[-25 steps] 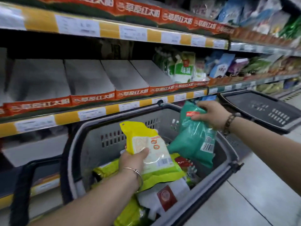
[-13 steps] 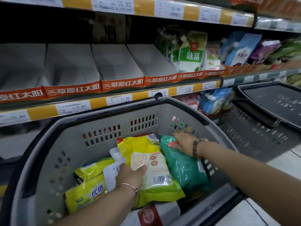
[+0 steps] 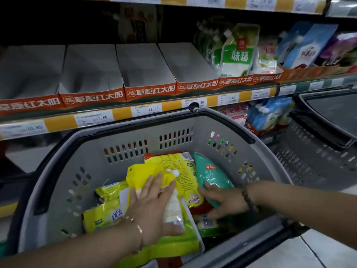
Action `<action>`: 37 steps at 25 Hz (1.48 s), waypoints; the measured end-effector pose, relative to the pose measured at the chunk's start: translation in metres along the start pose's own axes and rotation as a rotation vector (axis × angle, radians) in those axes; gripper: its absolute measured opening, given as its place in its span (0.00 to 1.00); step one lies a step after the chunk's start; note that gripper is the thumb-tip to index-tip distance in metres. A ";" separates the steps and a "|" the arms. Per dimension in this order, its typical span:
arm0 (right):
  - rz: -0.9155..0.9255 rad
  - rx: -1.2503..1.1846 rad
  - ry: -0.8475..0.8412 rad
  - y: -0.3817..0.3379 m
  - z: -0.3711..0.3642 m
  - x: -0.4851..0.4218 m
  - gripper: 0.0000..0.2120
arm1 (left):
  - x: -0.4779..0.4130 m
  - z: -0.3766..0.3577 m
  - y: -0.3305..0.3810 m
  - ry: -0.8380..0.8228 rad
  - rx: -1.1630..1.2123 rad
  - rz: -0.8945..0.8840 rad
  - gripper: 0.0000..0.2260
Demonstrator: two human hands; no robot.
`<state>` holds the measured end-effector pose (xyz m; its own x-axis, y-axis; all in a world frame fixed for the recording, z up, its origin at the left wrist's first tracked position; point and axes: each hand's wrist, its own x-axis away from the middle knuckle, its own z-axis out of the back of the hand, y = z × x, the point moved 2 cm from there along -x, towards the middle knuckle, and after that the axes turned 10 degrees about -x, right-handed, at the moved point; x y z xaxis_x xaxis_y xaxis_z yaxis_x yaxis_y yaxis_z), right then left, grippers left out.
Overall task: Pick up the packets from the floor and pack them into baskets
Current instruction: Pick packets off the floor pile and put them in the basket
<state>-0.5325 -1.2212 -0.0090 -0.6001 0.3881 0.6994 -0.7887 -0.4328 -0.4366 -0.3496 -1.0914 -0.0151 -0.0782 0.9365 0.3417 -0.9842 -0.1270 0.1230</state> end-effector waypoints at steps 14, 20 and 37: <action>-0.332 0.244 0.125 -0.001 -0.034 -0.047 0.66 | 0.004 -0.026 0.004 -0.249 -0.304 0.063 0.55; -0.337 0.213 0.112 -0.005 -0.018 -0.039 0.62 | 0.005 -0.019 0.002 -0.255 -0.226 0.020 0.54; 0.592 0.136 0.613 -0.334 -0.067 -0.023 0.29 | 0.207 0.063 -0.199 0.653 0.168 0.390 0.30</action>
<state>-0.2641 -1.0314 0.0830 -0.9042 0.4216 -0.0682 -0.3240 -0.7813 -0.5335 -0.1599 -0.8926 0.0899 -0.5428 0.8098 -0.2226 -0.8332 -0.4857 0.2645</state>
